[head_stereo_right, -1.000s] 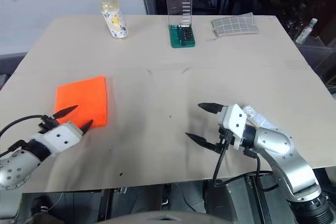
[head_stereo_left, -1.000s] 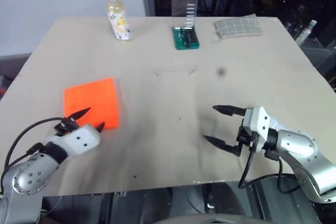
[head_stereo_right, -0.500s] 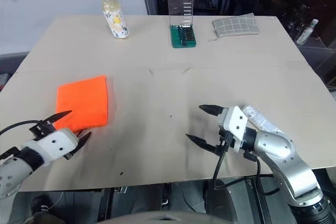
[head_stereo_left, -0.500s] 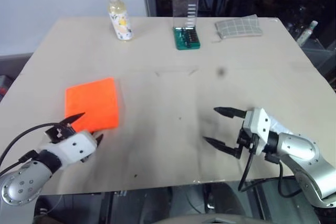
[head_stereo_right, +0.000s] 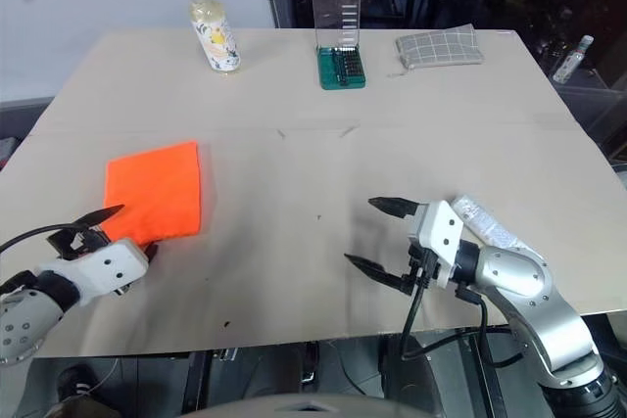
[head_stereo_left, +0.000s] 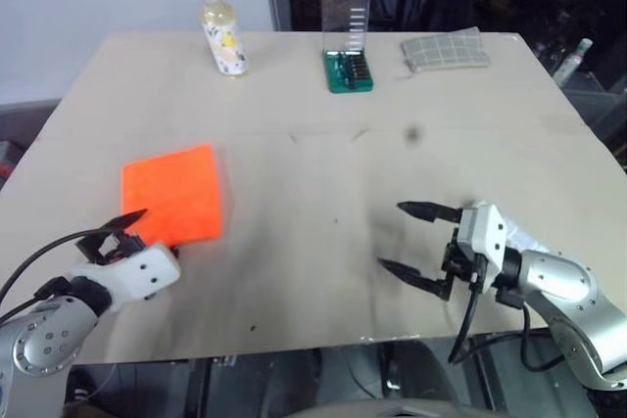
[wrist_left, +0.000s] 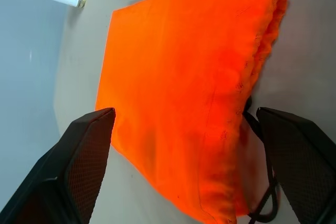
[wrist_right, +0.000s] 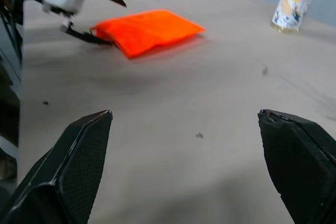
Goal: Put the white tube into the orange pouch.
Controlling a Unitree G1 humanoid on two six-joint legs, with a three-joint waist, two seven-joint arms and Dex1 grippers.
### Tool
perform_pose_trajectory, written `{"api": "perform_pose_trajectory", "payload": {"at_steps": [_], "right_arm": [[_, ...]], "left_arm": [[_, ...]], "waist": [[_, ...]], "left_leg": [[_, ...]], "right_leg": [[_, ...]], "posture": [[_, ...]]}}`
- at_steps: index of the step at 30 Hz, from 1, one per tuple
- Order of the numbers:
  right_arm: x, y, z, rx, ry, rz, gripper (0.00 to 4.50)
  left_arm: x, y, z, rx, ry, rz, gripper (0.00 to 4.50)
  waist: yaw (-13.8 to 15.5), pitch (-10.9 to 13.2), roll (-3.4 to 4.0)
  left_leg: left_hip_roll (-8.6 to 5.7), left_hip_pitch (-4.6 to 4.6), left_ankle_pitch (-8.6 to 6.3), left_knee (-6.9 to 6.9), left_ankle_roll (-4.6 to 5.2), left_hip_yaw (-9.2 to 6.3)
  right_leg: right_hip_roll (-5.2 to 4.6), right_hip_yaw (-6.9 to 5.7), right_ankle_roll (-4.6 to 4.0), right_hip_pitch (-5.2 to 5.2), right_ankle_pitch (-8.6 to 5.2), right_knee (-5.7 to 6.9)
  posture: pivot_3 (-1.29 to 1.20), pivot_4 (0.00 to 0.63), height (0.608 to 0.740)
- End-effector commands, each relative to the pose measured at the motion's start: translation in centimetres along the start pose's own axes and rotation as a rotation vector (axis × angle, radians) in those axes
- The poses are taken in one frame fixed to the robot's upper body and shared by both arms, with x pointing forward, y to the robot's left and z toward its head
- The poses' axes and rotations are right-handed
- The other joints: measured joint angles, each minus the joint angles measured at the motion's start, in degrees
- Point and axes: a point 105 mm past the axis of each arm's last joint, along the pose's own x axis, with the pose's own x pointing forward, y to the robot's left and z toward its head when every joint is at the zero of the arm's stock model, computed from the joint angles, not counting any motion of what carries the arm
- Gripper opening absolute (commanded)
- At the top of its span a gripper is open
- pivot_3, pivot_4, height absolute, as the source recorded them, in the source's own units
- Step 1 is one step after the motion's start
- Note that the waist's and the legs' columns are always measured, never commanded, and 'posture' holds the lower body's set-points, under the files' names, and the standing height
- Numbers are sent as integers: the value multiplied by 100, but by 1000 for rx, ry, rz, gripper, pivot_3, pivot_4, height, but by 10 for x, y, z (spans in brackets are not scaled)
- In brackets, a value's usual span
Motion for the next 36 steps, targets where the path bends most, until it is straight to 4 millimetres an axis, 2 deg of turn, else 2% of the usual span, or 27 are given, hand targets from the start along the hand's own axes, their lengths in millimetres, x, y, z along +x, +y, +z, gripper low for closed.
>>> {"api": "perform_pose_trajectory", "payload": {"at_steps": [1, 7, 8, 10, 12, 13, 14, 18, 24, 27, 32, 36], "right_arm": [[-2, 1, 18, -63, -56, 18, 4500], [-2, 1, 16, -69, -53, 19, 4500], [-2, 1, 16, -70, -53, 18, 4500], [-2, 1, 16, -71, -51, 15, 4500], [-3, 1, 15, -72, -48, 12, 4500], [-3, 1, 15, -73, -46, 10, 4500], [-3, 0, 15, -74, -45, 9, 4500], [-3, 0, 13, -74, -39, 1, 4500], [-3, -4, 5, -54, -5, -33, 4500], [-5, -16, -6, -30, 43, -105, 4500], [-10, -30, -20, -18, 111, -185, 4500], [-14, -37, -25, -36, 150, -238, 4500]], "left_arm": [[1, 11, 2, 24, -5, 50, 4461], [5, 10, 1, 15, -11, 55, 4461], [5, 10, 1, 12, -14, 55, 4229], [6, 10, 3, 7, -25, 61, 3682], [7, 10, 4, -2, -41, 64, 2758], [7, 11, 5, -6, -51, 69, 2442], [8, 11, 7, -11, -62, 72, 1856], [11, 14, 13, -68, -105, 77, 60], [28, 24, 49, -463, -249, -22, 60], [45, 29, 76, -678, -328, -146, 60], [75, 31, 110, -844, -392, -330, 60], [80, 35, 129, -950, -427, -437, 60]], "waist": [[1, 0, 0], [-3, 0, -1], [-3, 0, -1], [1, -1, -1], [1, -1, -1], [2, -1, -1], [1, -1, -2], [0, -1, -2], [11, -2, -3], [84, -2, -3], [132, -4, -4], [107, -3, -6]], "left_leg": [[0, 0, 0, 0, 0, 0], [-1, 0, 0, 0, 1, 2], [-2, 0, 1, 0, 1, 1], [-2, 0, 1, 1, 1, 1], [-2, 0, 0, 3, 1, 0], [-2, 0, 0, 4, 1, 0], [-1, 0, 0, 5, 0, 0], [-1, 0, 1, 7, 1, 0], [-3, 1, 1, 14, 2, -2], [-10, 1, 3, 43, 4, -8], [-15, 9, 5, 74, 6, -10], [-18, 6, 17, 74, 26, -14]], "right_leg": [[0, 0, 0, 0, 0, 0], [0, 0, 0, 0, 0, 0], [1, 0, 0, 0, 0, 0], [1, 0, 0, 0, 0, 2], [1, 0, 0, 1, 0, 2], [1, 0, 0, 2, 0, 2], [0, 0, 0, 3, 0, 3], [0, 0, 0, 5, 1, 3], [1, -3, 0, 10, 1, 6], [3, -4, 1, 11, 0, 41], [6, -2, 5, 24, -2, 72], [12, -1, 3, 23, -1, 73]], "posture": [[0, 150, 740], [0, 150, 740], [0, 150, 740], [0, 150, 740], [0, 150, 740], [0, 150, 740], [0, 150, 740], [0, 150, 740], [0, 150, 740], [0, 150, 740], [0, 150, 740], [0, 150, 740]]}}
